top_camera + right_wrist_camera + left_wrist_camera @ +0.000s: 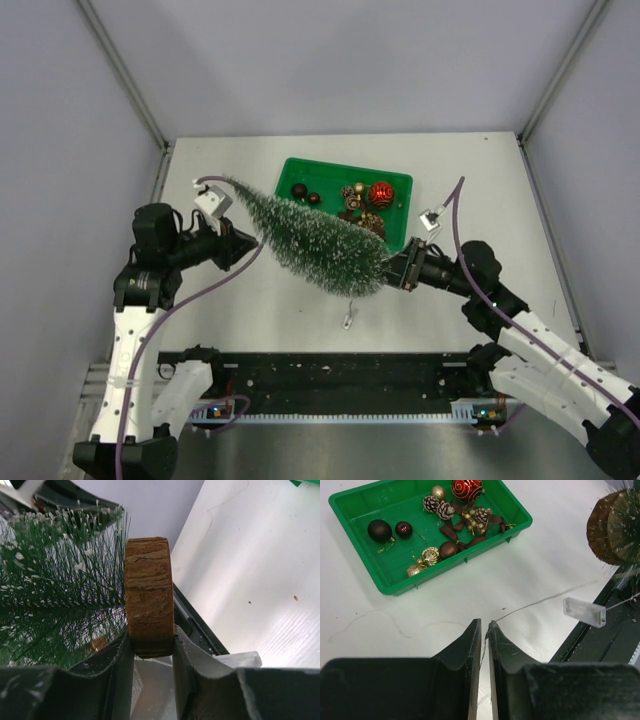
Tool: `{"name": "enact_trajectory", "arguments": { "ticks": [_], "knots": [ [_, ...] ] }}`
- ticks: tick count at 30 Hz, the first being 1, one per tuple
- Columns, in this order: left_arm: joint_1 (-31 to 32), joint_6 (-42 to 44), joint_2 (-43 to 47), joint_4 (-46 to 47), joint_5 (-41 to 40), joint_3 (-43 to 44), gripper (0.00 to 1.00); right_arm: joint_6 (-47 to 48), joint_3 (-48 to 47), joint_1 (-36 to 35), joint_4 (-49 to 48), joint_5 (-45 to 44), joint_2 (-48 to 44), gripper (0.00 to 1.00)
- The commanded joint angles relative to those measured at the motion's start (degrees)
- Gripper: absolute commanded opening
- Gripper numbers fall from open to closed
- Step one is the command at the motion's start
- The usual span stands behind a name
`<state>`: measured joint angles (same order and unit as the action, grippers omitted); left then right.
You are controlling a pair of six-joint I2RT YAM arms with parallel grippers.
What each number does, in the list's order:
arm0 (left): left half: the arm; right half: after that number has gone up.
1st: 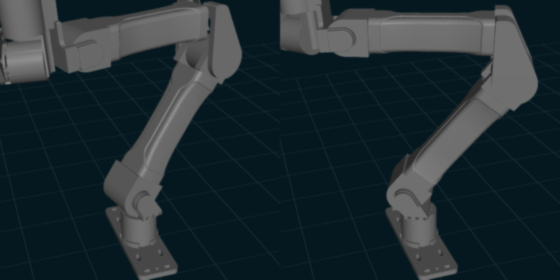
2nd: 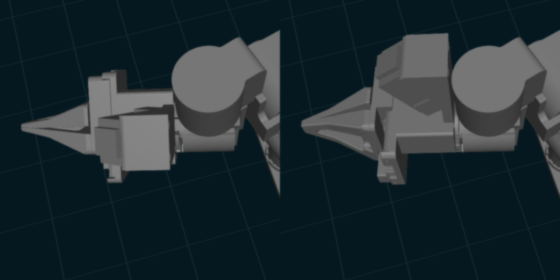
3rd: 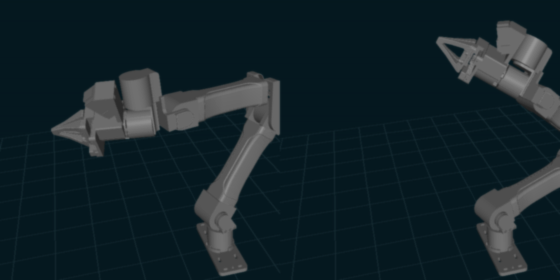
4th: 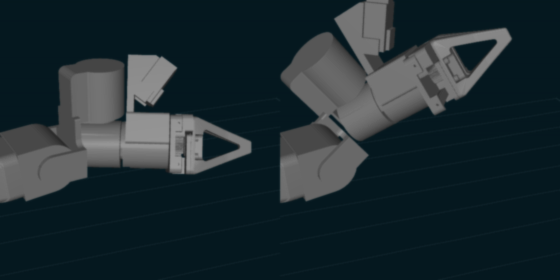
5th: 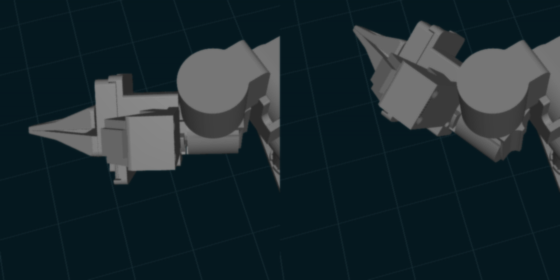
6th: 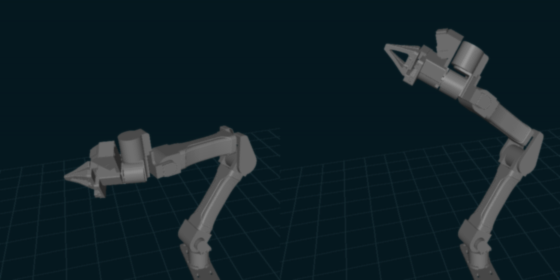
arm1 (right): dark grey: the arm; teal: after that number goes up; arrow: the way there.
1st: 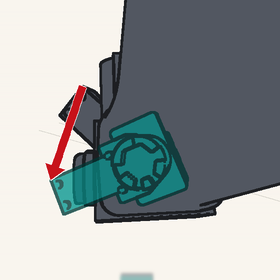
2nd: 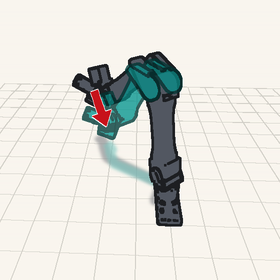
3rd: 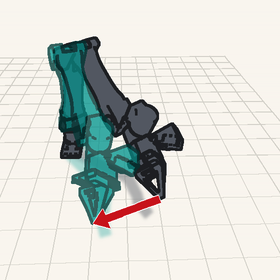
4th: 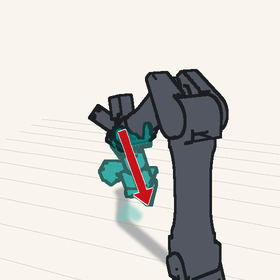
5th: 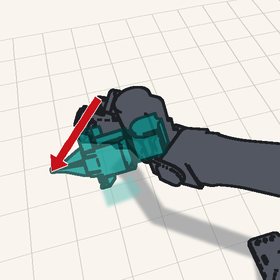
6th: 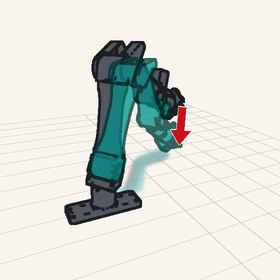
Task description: Decorate the small christmas tree
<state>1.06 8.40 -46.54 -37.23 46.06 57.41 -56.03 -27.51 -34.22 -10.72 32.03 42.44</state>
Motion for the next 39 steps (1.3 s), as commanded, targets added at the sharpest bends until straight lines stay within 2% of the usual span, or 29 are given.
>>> {"name": "enact_trajectory", "arguments": {
  "ticks": [1,8,12,18,23,28,32,35,39],
  "knots": [
    [-0.36,5.65,1.72,-5.21,0.52,-0.28,0.16,-10.84,-1.68,1.26,-6.77,-3.02,-0.51,0.0],
    [-0.36,9.43,9.53,-7.41,-3.08,-3.26,0.15,-14.28,-3.69,2.31,9.9,-12.41,-1.83,0.0],
    [-0.36,11.89,13.31,-8.03,-5.01,-4.23,0.15,-9.91,-12.54,2.93,30.71,-18.48,1.06,0.0],
    [-0.27,16.55,13.85,-11.63,-5.28,-4.67,0.15,-4.27,-24.42,2.84,47.79,-27.01,4.49,0.0],
    [-0.36,20.77,13.67,-14.0,-2.3,-3.36,0.17,0.29,-29.26,2.84,55.09,-33.25,7.3,0.0],
    [-0.27,26.47,12.09,-16.46,-3.08,2.52,0.17,7.33,-31.99,2.75,61.43,-41.86,11.79,0.0],
    [-0.36,32.28,10.51,-22.6,-0.89,8.06,0.17,9.27,-32.61,1.88,62.93,-48.46,13.46,0.0],
    [-0.27,36.76,9.81,-26.48,0.69,10.53,0.17,11.02,-33.22,-0.31,63.19,-52.14,15.83,0.0],
    [-0.27,39.93,9.81,-25.18,-0.62,12.64,0.17,13.93,-34.63,-6.11,63.46,-57.86,18.99,0.0]
  ]
}}
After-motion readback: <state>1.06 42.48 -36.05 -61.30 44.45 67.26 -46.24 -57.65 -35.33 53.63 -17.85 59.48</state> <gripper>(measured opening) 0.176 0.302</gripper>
